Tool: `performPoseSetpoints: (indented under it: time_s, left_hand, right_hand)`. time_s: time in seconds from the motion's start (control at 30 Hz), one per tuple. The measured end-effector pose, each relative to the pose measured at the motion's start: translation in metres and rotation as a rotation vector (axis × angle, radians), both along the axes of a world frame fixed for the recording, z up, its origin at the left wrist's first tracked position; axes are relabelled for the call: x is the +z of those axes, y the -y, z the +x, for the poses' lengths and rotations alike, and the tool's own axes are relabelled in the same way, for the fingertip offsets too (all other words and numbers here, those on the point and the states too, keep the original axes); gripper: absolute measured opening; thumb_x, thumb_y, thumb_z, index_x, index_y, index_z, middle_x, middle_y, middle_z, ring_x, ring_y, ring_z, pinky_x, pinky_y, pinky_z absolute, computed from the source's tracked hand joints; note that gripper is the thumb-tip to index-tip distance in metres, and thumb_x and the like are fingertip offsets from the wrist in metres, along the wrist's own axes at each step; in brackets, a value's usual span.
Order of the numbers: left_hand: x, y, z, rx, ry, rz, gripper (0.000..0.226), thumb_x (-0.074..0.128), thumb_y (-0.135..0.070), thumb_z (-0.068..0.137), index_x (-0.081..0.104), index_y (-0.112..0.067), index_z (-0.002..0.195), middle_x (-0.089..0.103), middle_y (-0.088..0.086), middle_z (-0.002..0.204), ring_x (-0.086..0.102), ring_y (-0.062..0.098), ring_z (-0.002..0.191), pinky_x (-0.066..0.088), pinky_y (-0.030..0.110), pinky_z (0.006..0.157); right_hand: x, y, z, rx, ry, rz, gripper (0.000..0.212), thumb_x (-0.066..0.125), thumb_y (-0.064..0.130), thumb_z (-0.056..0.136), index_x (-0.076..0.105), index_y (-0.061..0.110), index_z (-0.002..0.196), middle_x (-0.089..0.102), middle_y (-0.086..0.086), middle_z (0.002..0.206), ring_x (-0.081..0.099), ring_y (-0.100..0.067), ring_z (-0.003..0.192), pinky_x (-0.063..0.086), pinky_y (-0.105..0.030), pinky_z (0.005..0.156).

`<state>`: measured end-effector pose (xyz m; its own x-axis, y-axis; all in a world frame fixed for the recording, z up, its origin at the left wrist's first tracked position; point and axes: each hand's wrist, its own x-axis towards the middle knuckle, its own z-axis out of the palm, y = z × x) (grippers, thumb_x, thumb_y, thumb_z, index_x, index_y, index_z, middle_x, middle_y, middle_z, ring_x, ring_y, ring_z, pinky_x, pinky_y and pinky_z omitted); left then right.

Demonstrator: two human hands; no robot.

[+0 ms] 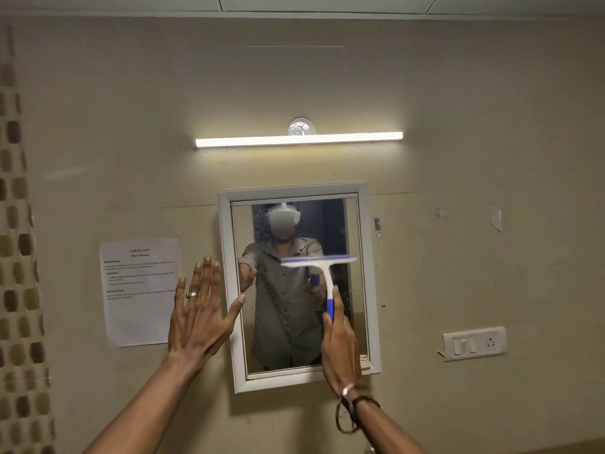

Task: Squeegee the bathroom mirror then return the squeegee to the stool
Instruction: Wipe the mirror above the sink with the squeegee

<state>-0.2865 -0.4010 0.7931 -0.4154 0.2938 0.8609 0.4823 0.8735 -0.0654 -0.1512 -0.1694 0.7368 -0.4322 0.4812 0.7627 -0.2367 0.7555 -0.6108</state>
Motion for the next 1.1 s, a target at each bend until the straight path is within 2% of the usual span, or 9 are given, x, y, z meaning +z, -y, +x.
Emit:
performPoseSetpoints:
  time_s: [0.07,0.13,0.23,0.33,0.5,0.63,0.77,0.9,1.1]
  left_hand:
    - [0.003,0.000,-0.001,0.006,0.006,0.009,0.093,0.024,-0.071,0.103,0.014,-0.008,0.170,0.008,0.012,0.180,0.015,0.029,0.165,0.001,0.049,0.133]
    - [0.003,0.001,-0.001,0.013,0.006,0.016,0.093,0.025,-0.071,0.102,0.017,-0.007,0.169,0.011,0.012,0.179,0.017,0.029,0.165,0.009,0.053,0.132]
    - [0.002,0.007,-0.002,0.013,0.011,0.017,0.094,0.020,-0.073,0.102,0.015,-0.009,0.170,0.008,0.012,0.179,0.013,0.029,0.165,0.007,0.052,0.133]
    - [-0.002,0.014,-0.005,0.023,0.012,0.035,0.093,0.017,-0.074,0.102,0.013,-0.011,0.170,0.008,0.011,0.179,0.011,0.027,0.165,0.008,0.052,0.133]
    - [-0.011,0.020,-0.012,0.030,0.017,0.027,0.092,0.019,-0.074,0.103,0.009,-0.012,0.171,0.006,0.010,0.180,0.010,0.027,0.166,0.009,0.053,0.133]
    - [-0.021,0.022,-0.015,0.035,0.041,0.029,0.092,0.015,-0.075,0.103,0.007,-0.013,0.171,0.005,0.009,0.180,0.010,0.026,0.166,0.011,0.054,0.133]
    - [-0.027,0.025,-0.015,0.029,0.044,0.032,0.092,0.016,-0.075,0.103,0.010,-0.013,0.171,0.010,0.010,0.180,0.016,0.028,0.165,0.015,0.055,0.132]
    - [-0.027,0.029,-0.014,0.027,0.044,0.038,0.091,0.017,-0.074,0.103,0.011,-0.013,0.171,0.010,0.010,0.180,0.015,0.028,0.165,0.016,0.056,0.132]
    - [-0.026,0.038,-0.010,0.047,0.034,0.031,0.091,0.016,-0.072,0.104,0.016,-0.009,0.170,0.012,0.010,0.179,0.017,0.025,0.164,0.008,0.049,0.132]
  right_hand:
    - [0.041,0.005,-0.009,0.016,-0.072,0.038,0.062,0.031,0.035,0.100,-0.009,0.068,0.134,0.059,-0.008,0.092,0.060,-0.010,0.063,0.061,-0.033,0.063]
    - [0.080,0.010,-0.019,0.017,-0.122,0.084,0.066,0.037,0.027,0.102,-0.005,0.058,0.141,0.058,-0.011,0.089,0.055,-0.008,0.058,0.056,-0.026,0.058]
    - [0.115,0.016,-0.035,-0.006,-0.117,0.118,0.063,0.041,0.023,0.102,0.003,0.038,0.150,0.057,-0.012,0.084,0.049,-0.006,0.055,0.042,-0.015,0.051]
    - [0.126,0.018,-0.048,-0.008,-0.109,0.108,0.064,0.044,0.022,0.101,0.004,0.036,0.150,0.059,-0.013,0.086,0.049,-0.005,0.056,0.036,-0.013,0.050]
    - [0.102,0.024,-0.047,0.025,-0.105,0.073,0.066,0.044,0.020,0.100,0.005,0.038,0.151,0.060,-0.013,0.093,0.059,-0.011,0.060,0.057,-0.029,0.057]
    - [0.049,0.027,-0.044,0.000,-0.052,0.051,0.082,0.045,0.019,0.100,-0.015,0.058,0.140,0.063,-0.009,0.091,0.064,-0.012,0.063,0.062,-0.034,0.062]
    - [0.024,0.035,-0.039,-0.030,-0.033,0.020,0.076,0.042,0.024,0.100,-0.013,0.054,0.144,0.061,-0.007,0.089,0.063,-0.013,0.067,0.063,-0.041,0.066]
    - [0.070,0.043,-0.044,0.029,-0.116,0.033,0.061,0.040,0.022,0.102,0.007,0.039,0.150,0.060,-0.010,0.091,0.060,-0.011,0.057,0.056,-0.023,0.055]
    - [0.129,0.055,-0.057,0.006,-0.110,0.112,0.060,0.045,0.016,0.101,0.015,0.024,0.153,0.054,-0.010,0.082,0.044,-0.004,0.051,0.030,-0.010,0.050]
